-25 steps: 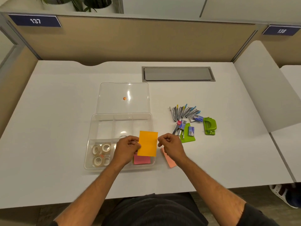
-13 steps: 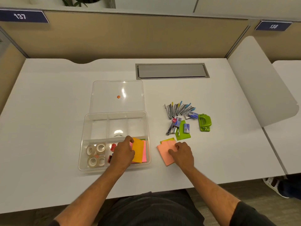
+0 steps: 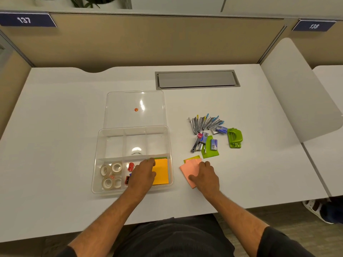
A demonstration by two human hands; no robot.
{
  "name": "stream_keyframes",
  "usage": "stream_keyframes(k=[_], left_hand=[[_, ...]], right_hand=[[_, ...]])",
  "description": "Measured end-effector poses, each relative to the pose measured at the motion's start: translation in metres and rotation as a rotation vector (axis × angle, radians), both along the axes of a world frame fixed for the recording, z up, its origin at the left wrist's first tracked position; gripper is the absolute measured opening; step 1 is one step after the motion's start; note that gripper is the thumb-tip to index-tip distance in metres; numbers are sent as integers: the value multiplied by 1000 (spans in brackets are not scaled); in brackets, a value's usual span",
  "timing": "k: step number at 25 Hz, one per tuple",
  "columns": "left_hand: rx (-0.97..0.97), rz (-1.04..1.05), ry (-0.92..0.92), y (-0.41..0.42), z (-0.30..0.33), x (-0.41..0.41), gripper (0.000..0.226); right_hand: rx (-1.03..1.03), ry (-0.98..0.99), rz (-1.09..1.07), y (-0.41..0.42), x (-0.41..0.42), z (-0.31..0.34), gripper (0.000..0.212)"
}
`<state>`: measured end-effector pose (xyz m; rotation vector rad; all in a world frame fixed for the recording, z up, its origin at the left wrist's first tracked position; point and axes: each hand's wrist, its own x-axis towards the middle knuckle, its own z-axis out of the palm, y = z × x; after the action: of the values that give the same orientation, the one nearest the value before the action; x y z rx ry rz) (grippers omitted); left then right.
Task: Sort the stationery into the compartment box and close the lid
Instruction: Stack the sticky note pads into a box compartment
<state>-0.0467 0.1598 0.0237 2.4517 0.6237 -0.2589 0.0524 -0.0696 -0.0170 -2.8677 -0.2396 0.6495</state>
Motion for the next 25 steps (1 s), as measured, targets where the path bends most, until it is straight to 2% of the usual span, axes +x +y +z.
stream_keyframes(k=[2, 5, 9, 13, 17, 19, 25], left_hand=[[-21, 15, 2, 2, 2, 0, 25], [-59, 36, -31, 1, 8, 1, 21], [-189, 107, -105, -3, 18, 4, 13], [-370, 146, -125, -8, 23, 6, 15], [-588, 146, -91, -14, 28, 12, 35], [-652, 152, -66, -17, 29, 13, 41], [-616, 171, -74, -18, 30, 11, 23]], right_hand=[[19, 12, -22, 0, 1, 1, 59], [72, 27, -44, 0, 6, 3, 29], [295, 109, -212, -1, 25, 22, 10], [615, 175, -312, 6, 33, 53, 6], [921, 378, -357, 23, 27, 78, 12], [951, 456, -307, 32, 21, 82, 9], [917, 477, -240, 35, 10, 69, 12]])
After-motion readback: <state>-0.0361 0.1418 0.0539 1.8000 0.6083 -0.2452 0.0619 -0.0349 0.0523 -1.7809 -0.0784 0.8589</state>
